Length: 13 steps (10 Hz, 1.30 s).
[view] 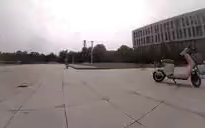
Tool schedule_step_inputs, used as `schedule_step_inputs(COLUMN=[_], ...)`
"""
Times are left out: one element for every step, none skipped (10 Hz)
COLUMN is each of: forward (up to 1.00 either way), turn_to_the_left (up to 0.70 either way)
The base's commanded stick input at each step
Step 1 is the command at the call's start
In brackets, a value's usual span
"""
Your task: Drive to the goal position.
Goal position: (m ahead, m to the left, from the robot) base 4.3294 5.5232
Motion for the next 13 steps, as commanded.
schedule_step_inputs(forward=[1.00, 1.00, 1.00, 1.00, 1.00, 1.00, 1.00, 1.00, 1.00, 1.00, 1.00, 1.00, 1.00], turn_to_the_left=[0.00, 0.00, 0.00, 0.00, 0.00, -0.23, -0.19, 0.00, 0.00, -0.24, -0.15, 0.00, -0.19])
